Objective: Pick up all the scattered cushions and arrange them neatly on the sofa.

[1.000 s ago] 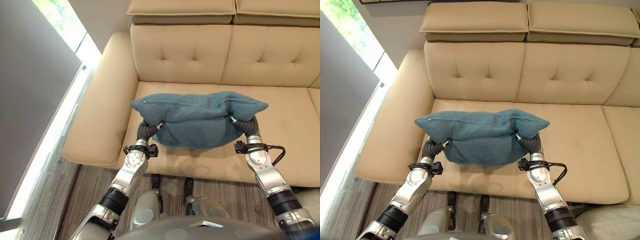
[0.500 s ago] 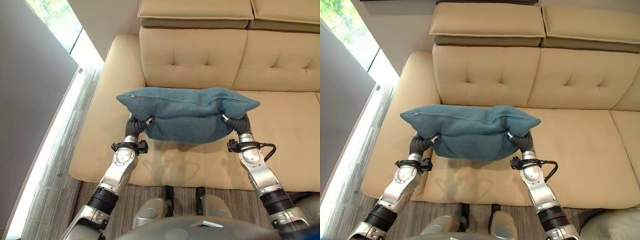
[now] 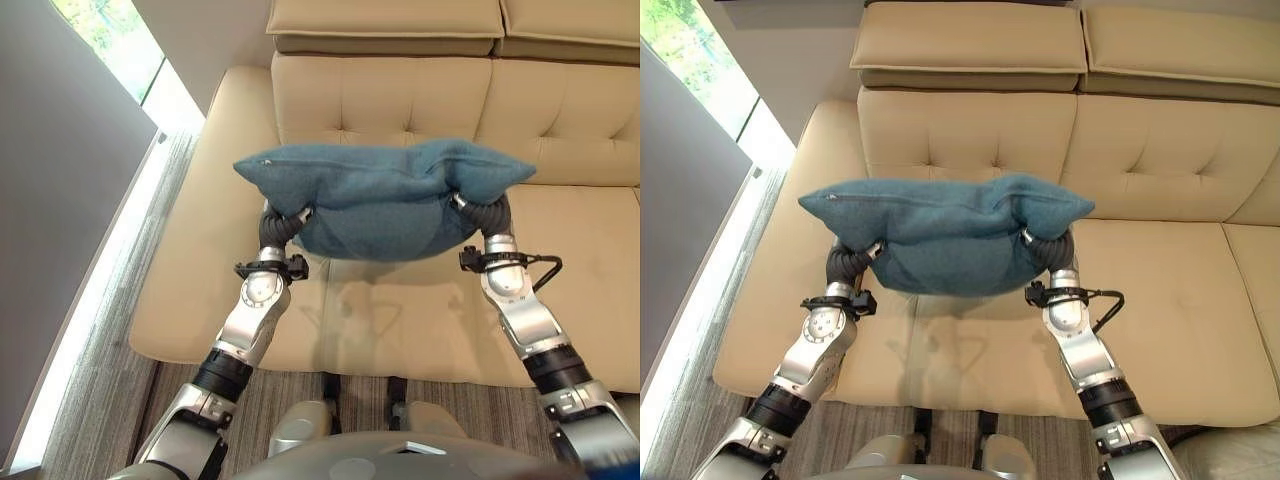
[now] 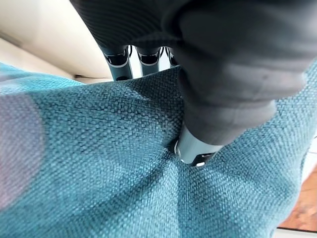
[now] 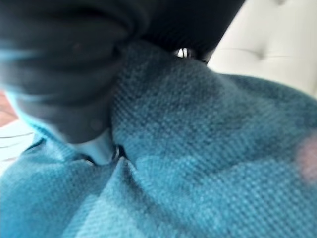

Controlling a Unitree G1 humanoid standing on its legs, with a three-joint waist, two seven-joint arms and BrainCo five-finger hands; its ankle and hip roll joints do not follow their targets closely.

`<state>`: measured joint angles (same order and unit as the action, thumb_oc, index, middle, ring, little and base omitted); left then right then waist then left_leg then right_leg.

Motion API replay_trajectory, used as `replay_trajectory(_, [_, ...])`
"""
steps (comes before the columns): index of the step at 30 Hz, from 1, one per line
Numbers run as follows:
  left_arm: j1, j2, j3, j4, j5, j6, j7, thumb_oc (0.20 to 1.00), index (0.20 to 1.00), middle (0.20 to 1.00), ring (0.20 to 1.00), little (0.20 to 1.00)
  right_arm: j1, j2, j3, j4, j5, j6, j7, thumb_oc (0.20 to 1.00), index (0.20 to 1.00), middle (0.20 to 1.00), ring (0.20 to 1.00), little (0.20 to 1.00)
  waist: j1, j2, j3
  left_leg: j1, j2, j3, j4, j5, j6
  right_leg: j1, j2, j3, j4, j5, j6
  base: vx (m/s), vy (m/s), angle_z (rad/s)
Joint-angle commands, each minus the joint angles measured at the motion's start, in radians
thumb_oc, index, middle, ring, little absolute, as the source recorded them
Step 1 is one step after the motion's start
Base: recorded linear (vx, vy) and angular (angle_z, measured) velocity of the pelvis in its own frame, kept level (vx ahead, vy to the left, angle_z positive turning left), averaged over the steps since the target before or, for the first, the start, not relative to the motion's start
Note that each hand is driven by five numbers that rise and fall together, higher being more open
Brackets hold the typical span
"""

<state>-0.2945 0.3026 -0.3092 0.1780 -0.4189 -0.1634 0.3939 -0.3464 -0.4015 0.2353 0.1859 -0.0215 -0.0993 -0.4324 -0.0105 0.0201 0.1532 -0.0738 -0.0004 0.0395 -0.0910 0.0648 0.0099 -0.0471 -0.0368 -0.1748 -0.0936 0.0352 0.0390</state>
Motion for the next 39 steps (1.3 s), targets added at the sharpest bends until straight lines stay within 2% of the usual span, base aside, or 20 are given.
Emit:
replay_trajectory(1, [-0.288, -0.015, -0.050, 0.052, -0.005, -0.133, 0.037, 0.200, 0.200, 0.200, 0.200, 0.200, -0.217, 0.055, 0.065, 0.006, 0.049, -0.087, -0.064, 0.200, 0.200, 0.200, 0.200, 0.200, 0.004, -0.038, -0.030, -0.034, 0.000, -0.012, 0.013, -0.080, -0.040, -0.069, -0.053, 0.030, 0.006, -0.005, 0.084, -0.19, -0.027, 0.08])
replay_trajectory(4, [-0.455, 0.018, -0.077, 0.149, -0.032, -0.148, 0.075, 0.200, 0.200, 0.200, 0.200, 0.200, -0.386, 0.036, 0.101, 0.098, 0.091, -0.077, -0.107, 0.200, 0.200, 0.200, 0.200, 0.200, 0.004, -0.038, -0.005, -0.104, 0.002, -0.017, 0.010, -0.050, -0.049, -0.138, -0.048, 0.038, 0.006, 0.018, 0.087, -0.18, -0.016, 0.06])
replay_trajectory(10, [-0.773, 0.127, -0.134, 0.396, -0.077, -0.177, 0.090, 0.200, 0.200, 0.200, 0.200, 0.200, -0.682, -0.002, 0.169, 0.309, 0.168, -0.083, -0.147, 0.200, 0.200, 0.200, 0.200, 0.200, -0.020, -0.030, -0.004, -0.272, -0.002, -0.015, 0.004, 0.017, -0.083, -0.293, -0.043, 0.038, 0.006, 0.066, 0.090, -0.11, 0.015, 0.01])
replay_trajectory(14, [-0.842, 0.148, -0.153, 0.477, -0.108, -0.181, 0.075, 0.200, 0.200, 0.200, 0.200, 0.200, -0.753, 0.002, 0.188, 0.372, 0.209, -0.096, -0.153, 0.200, 0.200, 0.200, 0.200, 0.200, -0.029, -0.025, -0.010, -0.325, -0.003, -0.018, 0.004, 0.034, -0.090, -0.343, -0.043, 0.034, 0.006, 0.076, 0.091, 0.00, 0.003, 0.01])
replay_trajectory(25, [-0.852, 0.121, -0.169, 0.577, -0.140, -0.167, 0.045, 0.200, 0.200, 0.200, 0.200, 0.200, -0.791, -0.015, 0.225, 0.435, 0.187, -0.077, -0.156, 0.200, 0.200, 0.200, 0.200, 0.200, -0.038, -0.031, -0.010, -0.391, 0.001, -0.020, 0.004, 0.048, -0.106, -0.417, -0.044, 0.040, 0.006, 0.087, 0.095, 0.01, 0.003, 0.00])
replay_trajectory(34, [-0.855, 0.112, -0.171, 0.494, -0.130, -0.168, 0.060, 0.200, 0.200, 0.200, 0.200, 0.200, -0.842, -0.071, 0.249, 0.397, 0.140, -0.034, -0.164, 0.200, 0.200, 0.200, 0.200, 0.200, -0.034, -0.034, 0.006, -0.414, -0.002, -0.023, 0.004, 0.057, -0.107, -0.438, -0.048, 0.037, 0.006, 0.094, 0.099, 0.00, 0.000, 0.00])
replay_trajectory(39, [-0.777, 0.119, -0.135, 0.348, -0.101, -0.181, 0.082, 0.200, 0.200, 0.200, 0.200, 0.200, -0.794, -0.117, 0.205, 0.277, 0.088, -0.016, -0.179, 0.200, 0.200, 0.200, 0.200, 0.200, -0.032, -0.036, 0.010, -0.417, -0.004, -0.026, 0.004, 0.055, -0.106, -0.443, -0.048, 0.036, 0.006, 0.092, 0.097, 0.00, 0.000, 0.00])
